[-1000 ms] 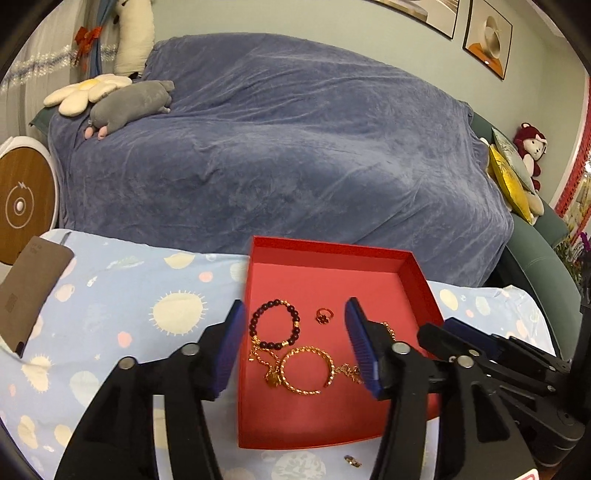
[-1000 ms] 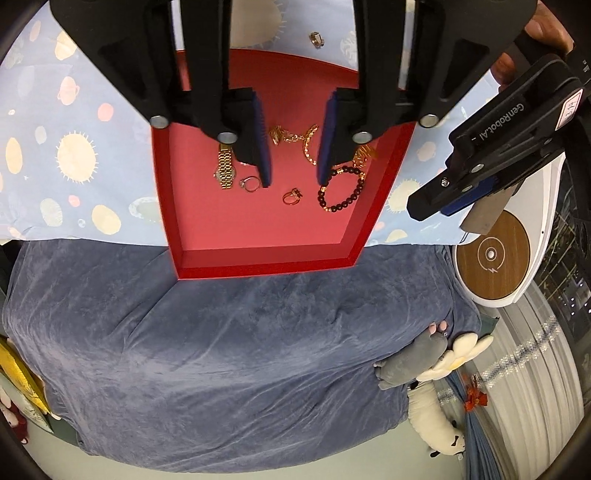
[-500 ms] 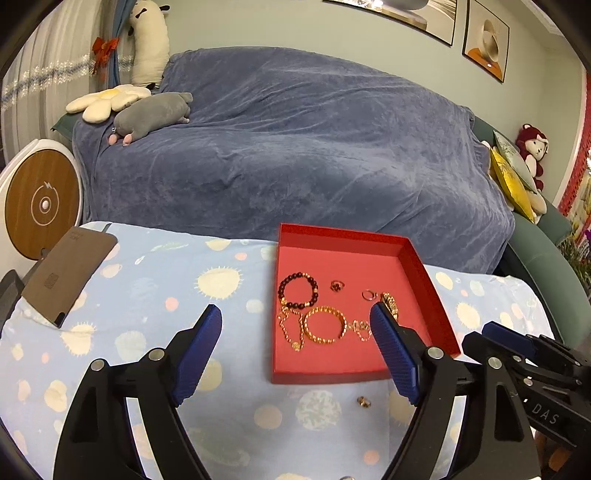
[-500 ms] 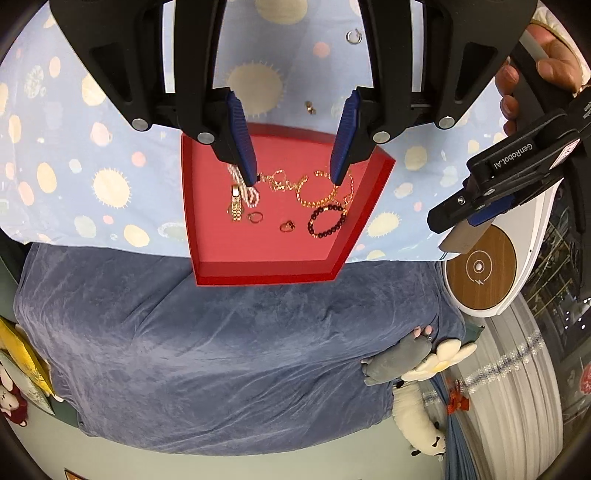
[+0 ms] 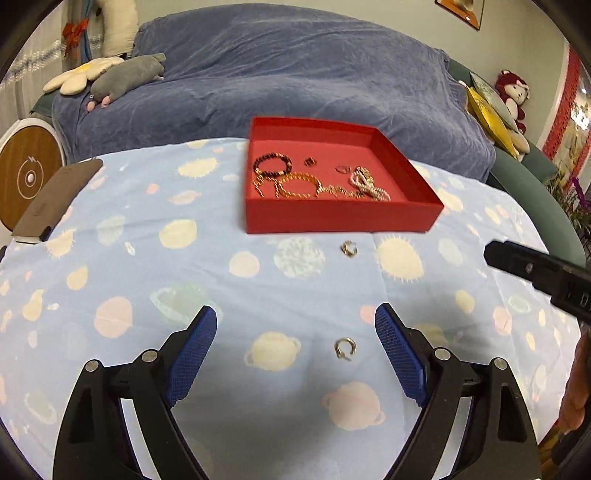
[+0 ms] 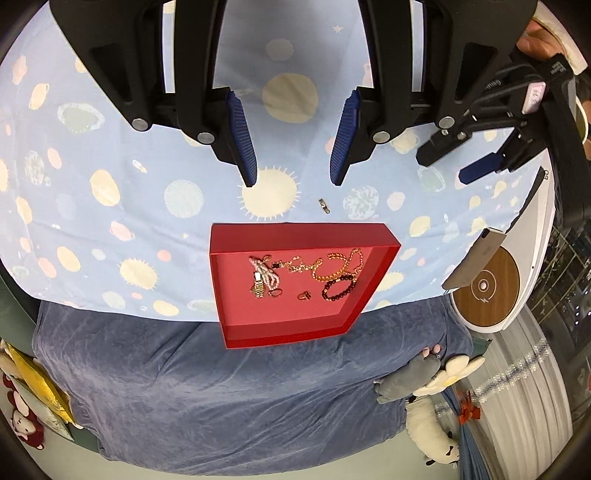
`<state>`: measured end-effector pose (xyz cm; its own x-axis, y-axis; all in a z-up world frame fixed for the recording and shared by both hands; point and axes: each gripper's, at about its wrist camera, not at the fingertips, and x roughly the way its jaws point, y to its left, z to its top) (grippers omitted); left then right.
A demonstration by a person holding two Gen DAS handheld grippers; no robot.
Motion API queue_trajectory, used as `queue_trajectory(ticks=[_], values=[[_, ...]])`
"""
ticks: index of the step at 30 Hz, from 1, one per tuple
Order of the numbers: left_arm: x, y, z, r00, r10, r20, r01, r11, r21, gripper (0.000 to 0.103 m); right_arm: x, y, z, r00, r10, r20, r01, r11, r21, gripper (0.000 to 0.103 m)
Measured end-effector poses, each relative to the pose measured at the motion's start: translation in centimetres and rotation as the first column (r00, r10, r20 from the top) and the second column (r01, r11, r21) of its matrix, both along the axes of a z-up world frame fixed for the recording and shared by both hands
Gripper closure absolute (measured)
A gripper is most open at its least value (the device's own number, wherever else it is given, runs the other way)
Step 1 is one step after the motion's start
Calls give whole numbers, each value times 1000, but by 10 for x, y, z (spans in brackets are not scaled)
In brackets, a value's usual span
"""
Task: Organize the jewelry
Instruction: 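Withdraw both tools and move the left tool to the last gold hoop earring, then close the left tool on the hoop earring while the right tool grasps the small gold stud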
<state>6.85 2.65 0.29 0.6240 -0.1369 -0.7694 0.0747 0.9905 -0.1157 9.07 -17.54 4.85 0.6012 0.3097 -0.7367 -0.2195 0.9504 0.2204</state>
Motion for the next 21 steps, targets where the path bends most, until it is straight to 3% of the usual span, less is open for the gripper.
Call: queue_trajectory(ticks=[9, 16, 19, 21], values=[[1, -29, -36, 999, -49, -11, 49, 999, 17, 23, 7, -11, -11, 999, -30, -42, 31, 999, 16, 63], [5, -42, -55, 995, -89, -45, 92, 994, 51, 52, 8, -3, -15, 999, -6, -46, 6, 1000, -3, 63], [4, -45, -55, 995, -93, -29, 95, 993, 74, 60, 9, 0, -16, 999, -1, -47, 1, 1000, -4, 63], [3, -45, -55, 995, -97, -23, 98, 992, 76, 70, 9, 2, -16, 999, 5, -49, -5, 1000, -6, 63]])
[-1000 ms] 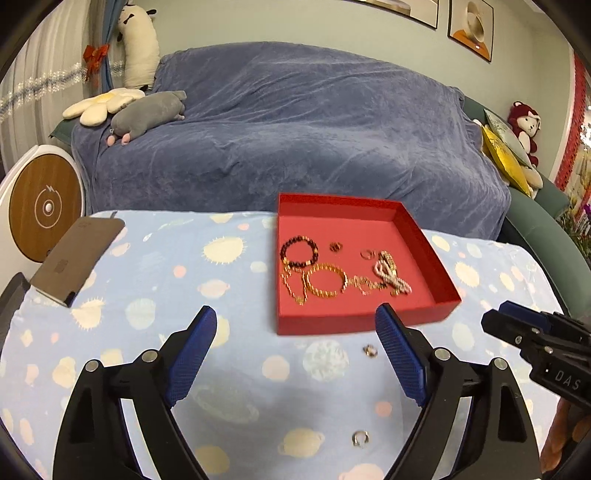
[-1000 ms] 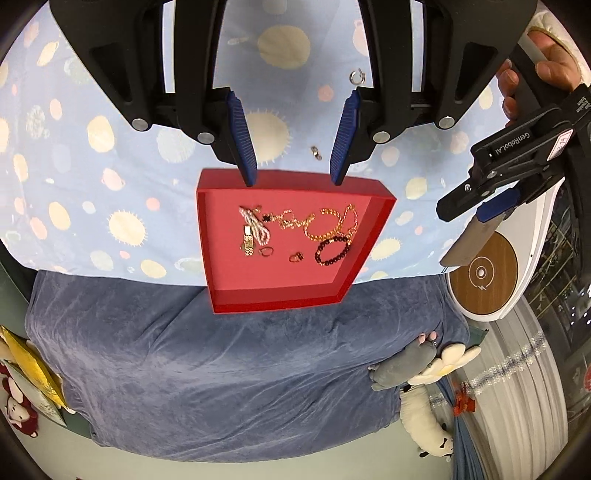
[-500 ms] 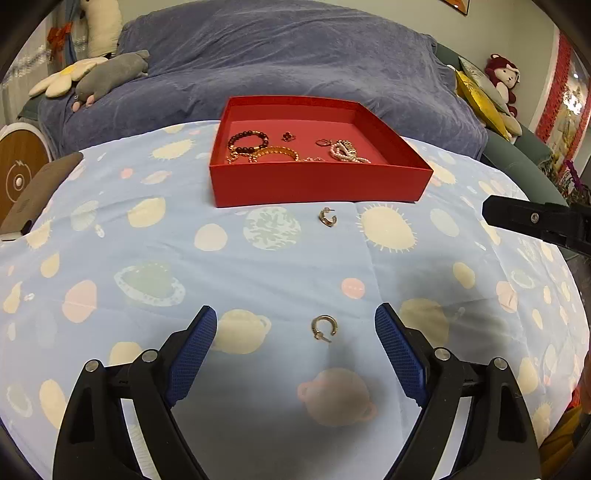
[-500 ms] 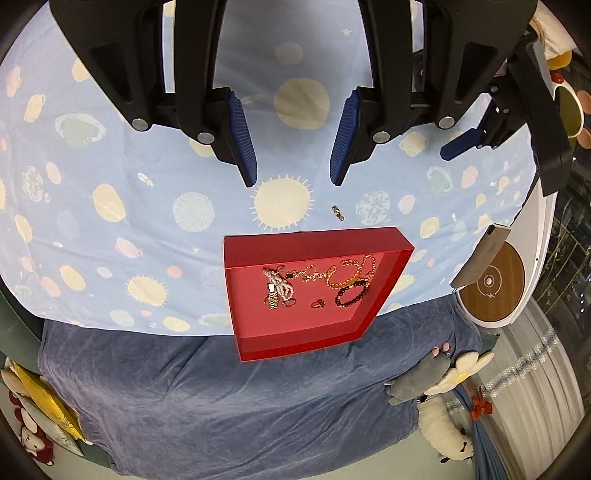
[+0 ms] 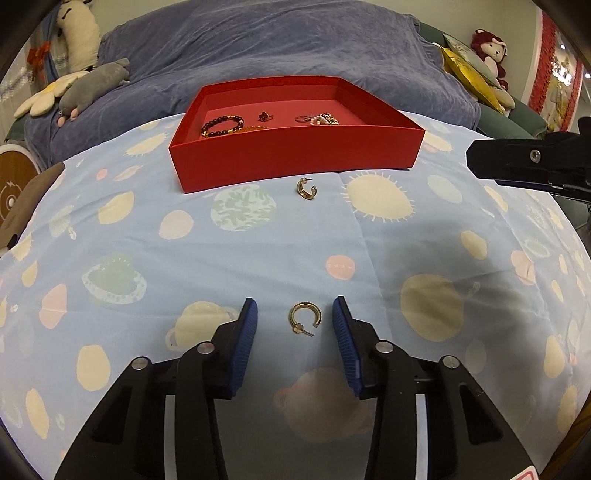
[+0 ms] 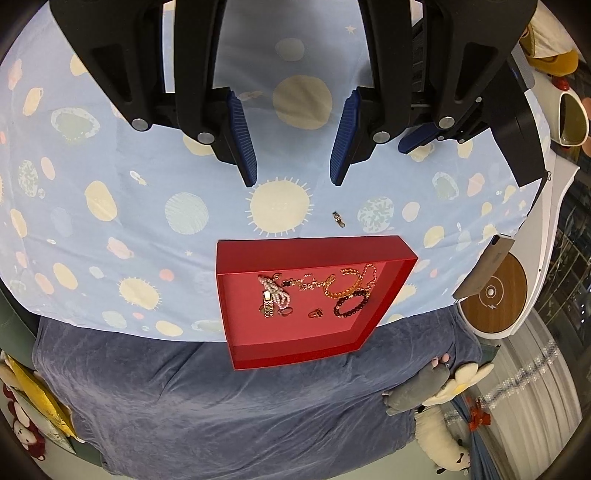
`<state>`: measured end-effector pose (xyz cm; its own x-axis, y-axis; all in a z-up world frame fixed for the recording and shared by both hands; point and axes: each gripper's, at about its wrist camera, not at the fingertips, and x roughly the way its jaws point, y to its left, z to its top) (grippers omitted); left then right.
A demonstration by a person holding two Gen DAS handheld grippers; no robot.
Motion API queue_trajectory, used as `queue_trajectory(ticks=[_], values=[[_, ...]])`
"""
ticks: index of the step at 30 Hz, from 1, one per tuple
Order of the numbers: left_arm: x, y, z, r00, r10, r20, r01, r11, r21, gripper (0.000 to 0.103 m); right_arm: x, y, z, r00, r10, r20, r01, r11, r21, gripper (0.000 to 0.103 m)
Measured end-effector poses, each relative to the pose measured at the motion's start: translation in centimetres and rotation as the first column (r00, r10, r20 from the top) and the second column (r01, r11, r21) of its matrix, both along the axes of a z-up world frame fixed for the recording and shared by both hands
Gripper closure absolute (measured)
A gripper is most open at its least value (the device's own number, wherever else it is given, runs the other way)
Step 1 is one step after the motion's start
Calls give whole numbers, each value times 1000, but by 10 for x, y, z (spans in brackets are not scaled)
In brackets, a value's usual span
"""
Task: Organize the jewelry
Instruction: 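Close the left tool on the hoop earring while the right tool grasps the small gold stud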
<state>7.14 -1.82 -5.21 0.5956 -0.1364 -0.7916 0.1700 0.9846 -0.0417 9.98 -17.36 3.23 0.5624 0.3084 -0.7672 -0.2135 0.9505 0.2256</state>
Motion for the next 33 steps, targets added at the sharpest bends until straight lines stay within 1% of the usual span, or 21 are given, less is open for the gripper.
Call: queue_trajectory(ticks=[2, 3, 8, 14, 17, 19, 22, 23, 28, 29, 32, 33], values=[[-1, 1, 0, 1000, -3, 4, 3, 1000, 6, 87, 0, 3, -1, 1000, 7, -2, -7, 1000, -4, 63], [0, 2, 0, 1000, -3, 5, 3, 1000, 7, 89, 0, 5, -2, 1000, 11, -4, -11, 1000, -5, 63], [0, 8, 4, 1000, 8, -11, -8, 1000, -20, 89, 5, 19, -5, 999, 32, -9, -32, 999, -14, 63], [2, 36, 24, 998, 67, -6, -67, 995, -75, 89, 22, 53, -18, 995, 100, -19, -100, 994, -35, 63], [1, 53, 32, 995, 104, 0, -103, 990, -97, 89, 36, 69, -27, 991, 135, -24, -136, 991, -18, 64], [1, 62, 36, 992, 123, 1, -122, 987, -108, 89, 46, 78, -32, 988, 149, -27, -150, 989, -14, 66], [1, 74, 38, 990, 141, 4, -140, 983, -115, 89, 59, 84, -42, 989, 141, -49, -142, 990, -9, 69], [1, 78, 38, 989, 145, 3, -143, 982, -119, 89, 63, 86, -46, 989, 139, -55, -140, 990, -12, 72], [0, 93, 32, 987, 159, -15, -160, 979, -128, 89, 77, 96, -56, 990, 136, -42, -139, 987, -81, 76], [0, 96, 32, 987, 160, -19, -161, 978, -133, 89, 79, 98, -58, 989, 139, -42, -143, 985, -97, 80], [1, 103, 31, 985, 168, -25, -170, 975, -142, 89, 82, 97, -69, 990, 133, -54, -139, 982, -131, 82], [2, 106, 32, 985, 170, -27, -172, 974, -147, 89, 83, 96, -72, 990, 127, -61, -134, 982, -134, 87]])
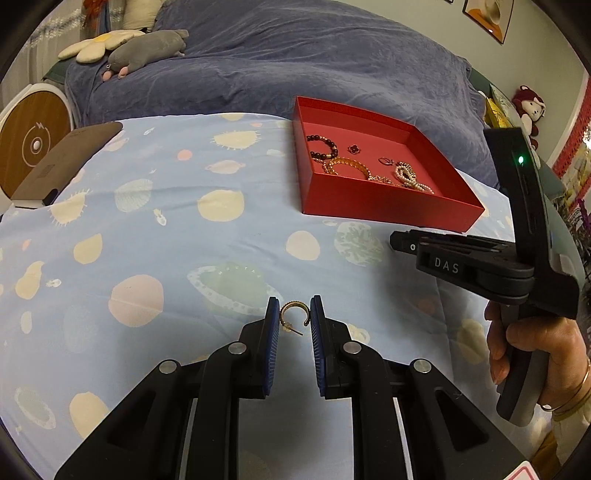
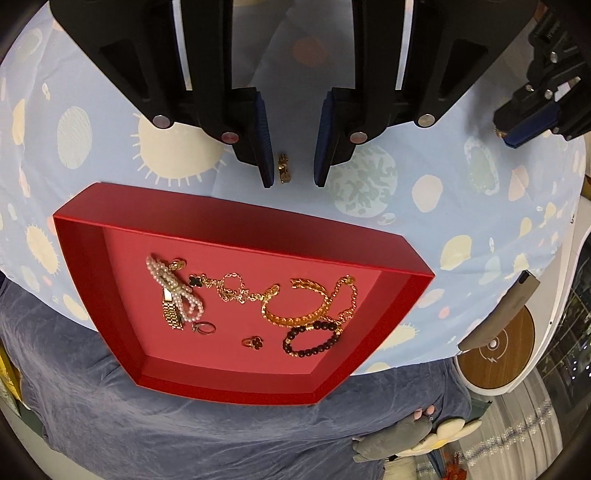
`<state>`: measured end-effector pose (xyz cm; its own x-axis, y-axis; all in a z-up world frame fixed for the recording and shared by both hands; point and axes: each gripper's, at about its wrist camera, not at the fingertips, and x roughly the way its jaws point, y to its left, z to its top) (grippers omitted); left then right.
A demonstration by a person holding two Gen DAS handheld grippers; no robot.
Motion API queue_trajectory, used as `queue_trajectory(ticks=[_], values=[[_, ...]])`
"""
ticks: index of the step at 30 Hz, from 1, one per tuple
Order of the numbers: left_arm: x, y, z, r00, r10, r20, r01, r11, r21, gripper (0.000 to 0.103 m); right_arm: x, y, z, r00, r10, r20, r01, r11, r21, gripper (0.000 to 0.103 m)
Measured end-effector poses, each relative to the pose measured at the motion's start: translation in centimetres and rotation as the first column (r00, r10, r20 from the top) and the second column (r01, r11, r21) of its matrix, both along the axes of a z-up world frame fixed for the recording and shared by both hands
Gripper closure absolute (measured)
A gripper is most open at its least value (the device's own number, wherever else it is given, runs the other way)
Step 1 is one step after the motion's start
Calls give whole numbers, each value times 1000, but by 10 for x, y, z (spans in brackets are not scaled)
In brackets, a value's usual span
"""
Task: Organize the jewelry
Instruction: 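Close the left tool on the hoop earring while the right tool grasps the small gold stud, then carry both earrings into the red box and open both tools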
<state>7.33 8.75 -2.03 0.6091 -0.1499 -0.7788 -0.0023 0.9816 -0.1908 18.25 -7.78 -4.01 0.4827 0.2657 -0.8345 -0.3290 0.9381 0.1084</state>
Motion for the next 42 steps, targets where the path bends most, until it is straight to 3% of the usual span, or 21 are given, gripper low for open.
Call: queue_trajectory(ticks=[4, 10, 17, 22, 27, 31, 37, 42], values=[[0, 4, 4, 1000, 5, 10, -5, 1000, -6, 89, 1, -3, 1, 1000, -3, 12, 3, 1000, -2, 99], [-1, 4, 14, 999, 13, 29, -13, 1000, -20, 89, -9, -6, 19, 999, 1, 33, -2, 1000, 28, 99], [6, -4, 45, 996, 17, 91, -14, 999, -33, 89, -22, -13, 73, 994, 5, 109, -17, 993, 114, 99], [22, -11, 81, 987, 29, 155, -20, 998, -59, 89, -19, -34, 108, 988, -28, 151, 4, 988, 155, 99], [61, -29, 117, 975, -10, 221, 22, 998, -52, 89, 7, -57, 130, 985, -47, 167, 21, 988, 155, 99], [105, -50, 126, 969, -53, 240, 57, 998, -12, 89, 38, -73, 137, 983, -76, 170, 46, 984, 174, 99], [182, -77, 112, 974, -88, 207, 92, 996, -7, 89, 97, -80, 123, 981, -111, 157, 84, 982, 168, 99], [238, -91, 81, 983, -118, 140, 121, 993, -12, 89, 142, -80, 94, 986, -136, 96, 117, 976, 182, 99]])
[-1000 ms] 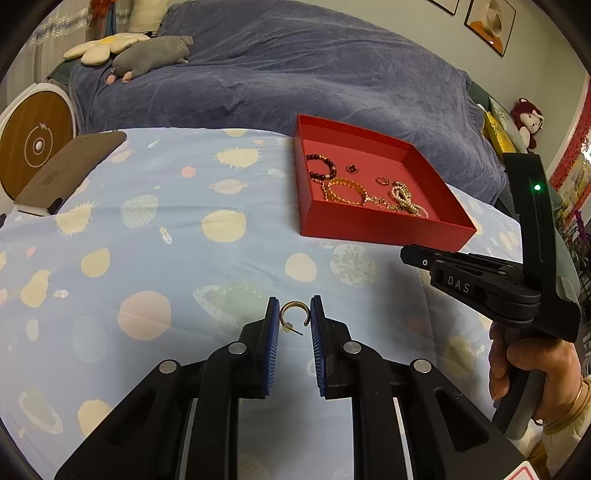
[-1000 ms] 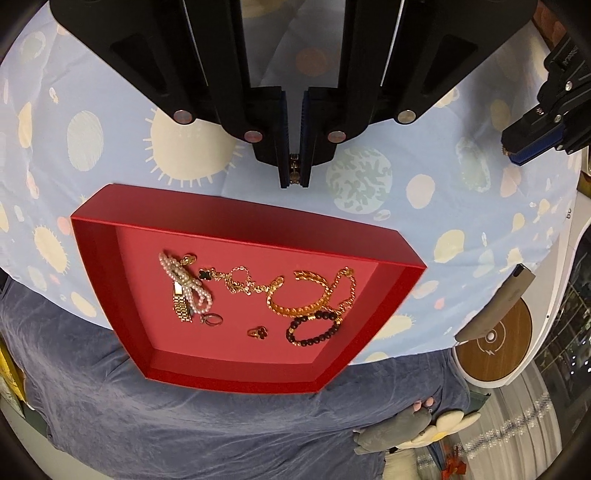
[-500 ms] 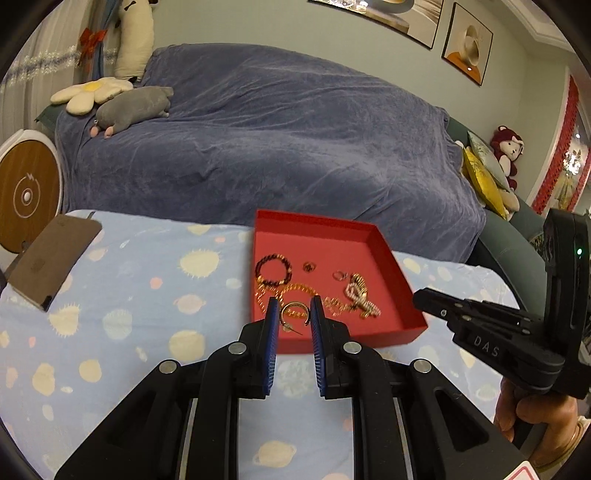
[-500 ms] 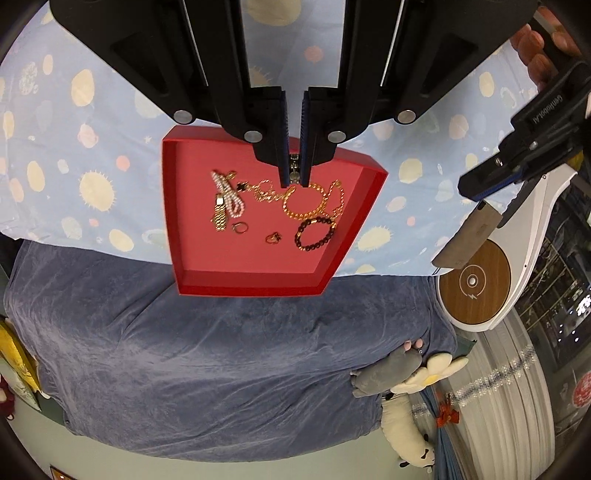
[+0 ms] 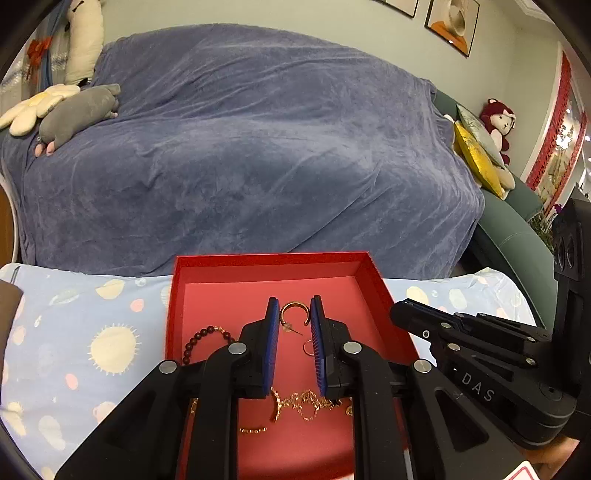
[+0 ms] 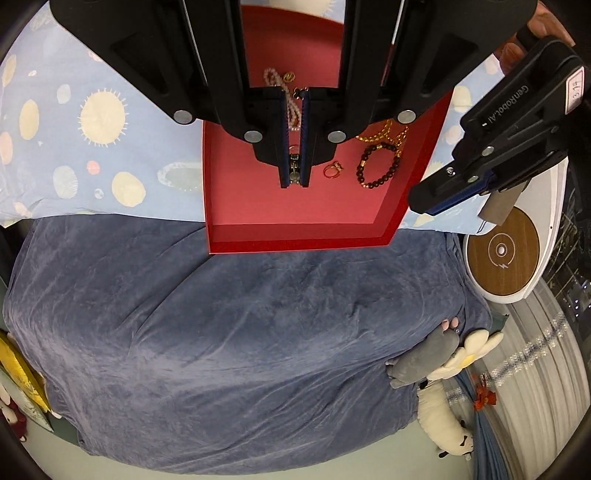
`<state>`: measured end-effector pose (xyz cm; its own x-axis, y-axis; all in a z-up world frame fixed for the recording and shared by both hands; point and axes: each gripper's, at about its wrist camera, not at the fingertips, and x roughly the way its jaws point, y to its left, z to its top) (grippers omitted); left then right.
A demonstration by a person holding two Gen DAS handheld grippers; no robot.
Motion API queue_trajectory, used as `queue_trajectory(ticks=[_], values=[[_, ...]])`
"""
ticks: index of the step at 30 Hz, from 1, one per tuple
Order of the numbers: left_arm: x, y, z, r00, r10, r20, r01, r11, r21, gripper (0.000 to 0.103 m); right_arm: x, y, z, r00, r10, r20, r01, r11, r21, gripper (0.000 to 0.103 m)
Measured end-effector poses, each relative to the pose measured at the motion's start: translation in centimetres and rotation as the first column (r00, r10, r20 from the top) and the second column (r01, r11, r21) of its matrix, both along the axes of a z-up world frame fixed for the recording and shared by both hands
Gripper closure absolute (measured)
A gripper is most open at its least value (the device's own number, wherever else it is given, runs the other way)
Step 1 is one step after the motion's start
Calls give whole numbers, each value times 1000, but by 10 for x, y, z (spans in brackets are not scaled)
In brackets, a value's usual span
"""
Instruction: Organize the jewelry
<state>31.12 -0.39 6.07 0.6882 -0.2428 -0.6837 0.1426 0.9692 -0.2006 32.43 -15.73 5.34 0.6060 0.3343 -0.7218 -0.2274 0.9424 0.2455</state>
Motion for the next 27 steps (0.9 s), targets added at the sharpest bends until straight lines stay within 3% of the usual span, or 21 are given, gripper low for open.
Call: queue_trajectory(ticks=[6, 10, 12, 14, 17, 19, 21, 23, 27], values=[[44, 1, -32, 997, -17, -77, 13, 999, -40, 89, 31, 1, -32, 998, -8, -59, 9, 1000, 8, 99], [56, 2, -40, 997, 3, -78, -6, 999, -40, 87, 39, 3, -36, 998, -3, -58, 4, 1000, 4, 98], [59, 3, -42, 996, 5, -89, -9, 999, -44, 82, 39, 3, -34, 999, -7, -45, 8, 1000, 10, 96], [60, 7, -40, 995, 29, -95, -34, 998, -48, 62, 33, -1, -27, 999, -29, -27, 29, 999, 20, 88], [47, 14, -27, 997, 59, -58, -63, 996, -70, 48, 17, -4, -8, 999, -43, 26, 42, 999, 28, 69], [32, 20, -14, 997, 74, -32, -76, 994, -79, 45, -1, -6, 9, 997, -34, 63, 32, 999, 27, 69], [11, 23, 0, 997, 76, -3, -76, 994, -76, 45, -23, -9, 26, 995, -33, 97, 30, 999, 30, 60], [-14, 26, 14, 996, 90, 22, -89, 995, -49, 39, -46, -13, 42, 992, -36, 120, 32, 999, 38, 51], [-68, 30, 28, 994, 100, 38, -101, 995, 11, 35, -95, -16, 61, 989, -35, 142, 29, 999, 45, 46]])
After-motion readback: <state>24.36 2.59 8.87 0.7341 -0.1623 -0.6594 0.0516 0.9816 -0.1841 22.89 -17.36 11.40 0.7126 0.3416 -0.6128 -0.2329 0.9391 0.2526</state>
